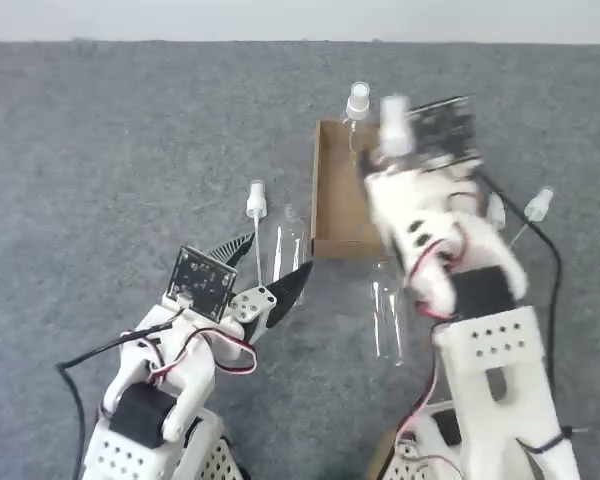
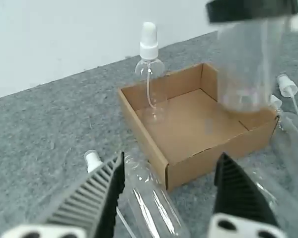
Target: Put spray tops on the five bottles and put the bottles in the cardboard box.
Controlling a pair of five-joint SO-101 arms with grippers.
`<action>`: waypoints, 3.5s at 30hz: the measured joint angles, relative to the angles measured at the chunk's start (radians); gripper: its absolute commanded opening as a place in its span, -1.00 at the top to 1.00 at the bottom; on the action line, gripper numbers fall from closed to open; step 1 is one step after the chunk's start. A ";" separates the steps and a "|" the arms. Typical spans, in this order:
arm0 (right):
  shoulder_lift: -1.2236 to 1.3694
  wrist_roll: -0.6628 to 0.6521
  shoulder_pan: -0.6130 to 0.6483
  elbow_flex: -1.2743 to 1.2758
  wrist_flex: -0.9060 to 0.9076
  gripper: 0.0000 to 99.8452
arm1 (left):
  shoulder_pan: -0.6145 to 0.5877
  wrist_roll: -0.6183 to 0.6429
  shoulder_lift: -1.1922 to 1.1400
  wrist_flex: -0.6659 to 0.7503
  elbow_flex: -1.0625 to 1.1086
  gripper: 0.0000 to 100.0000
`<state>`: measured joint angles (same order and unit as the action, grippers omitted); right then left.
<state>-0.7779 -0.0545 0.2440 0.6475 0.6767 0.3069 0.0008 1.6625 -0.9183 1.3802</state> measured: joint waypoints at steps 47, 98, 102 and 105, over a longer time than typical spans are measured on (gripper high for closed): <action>1.140 0.006 -0.176 -0.315 -0.836 0.99 | -0.002 0.000 0.003 0.011 0.017 0.46; 0.651 0.009 -0.167 -0.399 -0.224 0.40 | -0.005 0.000 0.003 0.011 0.017 0.46; 0.546 0.009 -0.166 -0.399 -0.061 0.40 | -0.005 0.000 0.003 0.011 0.017 0.46; 0.480 0.009 -0.166 -0.399 0.071 0.40 | -0.005 0.000 0.003 0.011 0.017 0.46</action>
<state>-0.2977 -0.0453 0.0783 0.2486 0.7472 0.3023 0.0008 1.6655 -0.9076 1.3970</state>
